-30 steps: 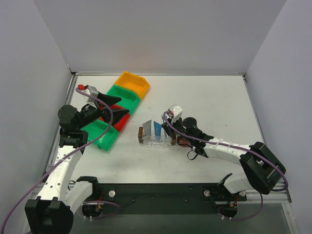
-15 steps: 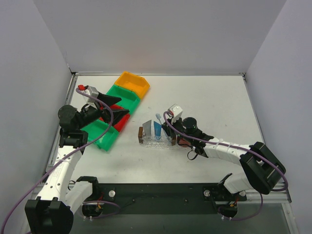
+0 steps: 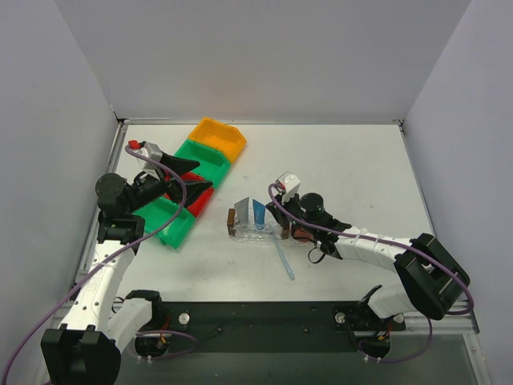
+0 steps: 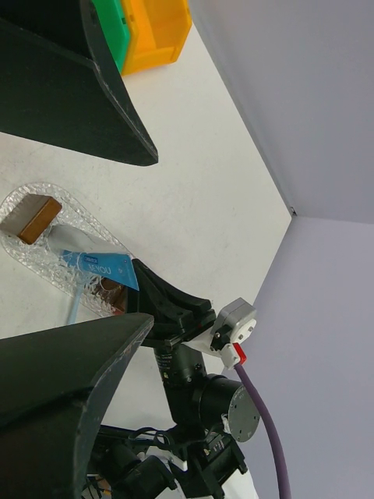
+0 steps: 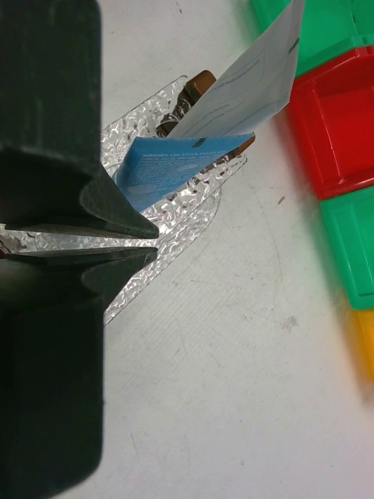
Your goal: Prepare toiletry sets of a toothbrush and toothpaste on the tray
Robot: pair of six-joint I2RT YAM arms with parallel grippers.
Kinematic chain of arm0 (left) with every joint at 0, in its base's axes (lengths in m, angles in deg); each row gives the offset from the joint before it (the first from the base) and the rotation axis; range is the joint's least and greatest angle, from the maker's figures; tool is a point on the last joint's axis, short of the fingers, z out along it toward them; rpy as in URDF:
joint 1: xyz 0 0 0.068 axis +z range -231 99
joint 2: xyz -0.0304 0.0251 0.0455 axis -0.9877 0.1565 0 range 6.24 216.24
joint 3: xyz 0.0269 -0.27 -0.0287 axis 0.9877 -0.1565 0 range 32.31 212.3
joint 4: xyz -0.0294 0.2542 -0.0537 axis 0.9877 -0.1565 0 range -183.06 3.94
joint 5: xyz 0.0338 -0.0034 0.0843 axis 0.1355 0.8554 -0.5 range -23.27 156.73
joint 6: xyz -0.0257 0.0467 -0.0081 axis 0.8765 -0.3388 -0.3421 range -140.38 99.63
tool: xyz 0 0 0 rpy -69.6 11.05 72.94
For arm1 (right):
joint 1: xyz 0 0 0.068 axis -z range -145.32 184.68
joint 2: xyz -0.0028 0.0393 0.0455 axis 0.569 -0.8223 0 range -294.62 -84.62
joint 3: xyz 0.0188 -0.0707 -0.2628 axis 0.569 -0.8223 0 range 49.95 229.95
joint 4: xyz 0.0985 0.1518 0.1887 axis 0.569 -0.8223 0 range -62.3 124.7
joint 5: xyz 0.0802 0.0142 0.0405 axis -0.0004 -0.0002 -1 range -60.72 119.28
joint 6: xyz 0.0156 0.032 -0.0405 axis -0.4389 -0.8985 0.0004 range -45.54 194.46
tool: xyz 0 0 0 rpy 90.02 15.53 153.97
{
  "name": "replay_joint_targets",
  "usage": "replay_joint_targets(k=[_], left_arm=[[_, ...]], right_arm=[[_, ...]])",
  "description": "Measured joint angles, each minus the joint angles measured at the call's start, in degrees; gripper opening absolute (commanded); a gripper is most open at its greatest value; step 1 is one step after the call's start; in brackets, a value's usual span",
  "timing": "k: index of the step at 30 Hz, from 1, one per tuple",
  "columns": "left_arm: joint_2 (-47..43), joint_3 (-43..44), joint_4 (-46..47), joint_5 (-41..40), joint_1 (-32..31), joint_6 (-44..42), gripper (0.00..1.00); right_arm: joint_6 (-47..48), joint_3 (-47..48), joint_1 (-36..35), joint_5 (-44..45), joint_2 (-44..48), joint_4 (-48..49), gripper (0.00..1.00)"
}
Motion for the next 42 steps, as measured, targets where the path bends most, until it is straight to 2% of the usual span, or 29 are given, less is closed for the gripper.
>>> replay_joint_targets(k=[4,9,13,19,24,27,30,42], left_arm=[[0.00,0.00,-0.02,0.02,0.00,0.00,0.87],[-0.22,0.00,-0.81,-0.04,0.00,-0.46,0.87],[-0.24,0.00,-2.12,-0.57,0.00,-1.33,0.87],[-0.24,0.57,-5.64,-2.21,0.00,-3.65,0.87],[-0.26,1.33,-8.96,-3.61,0.02,-6.47,0.88],[-0.26,1.55,-11.13,-4.59,0.02,-8.41,0.88],[-0.33,1.68,-12.96,-5.68,0.04,-10.01,0.88],[-0.44,2.34,-17.55,-7.02,0.07,-14.01,0.88]], right_arm=[[0.17,0.07,0.50,0.35,0.63,-1.88,0.10],[1.42,2.16,2.29,0.31,6.05,-9.88,0.17],[3.41,7.69,3.82,-0.31,12.94,-19.21,0.23],[7.82,15.61,3.98,-3.41,22.25,-35.63,0.42],[12.72,16.48,3.65,-8.33,25.88,-50.01,0.43],[15.91,16.44,2.32,-10.95,25.42,-57.72,0.41],[18.05,15.91,0.39,-12.15,23.63,-61.53,0.39],[19.30,13.53,-9.75,-9.55,5.60,-64.63,0.41]])
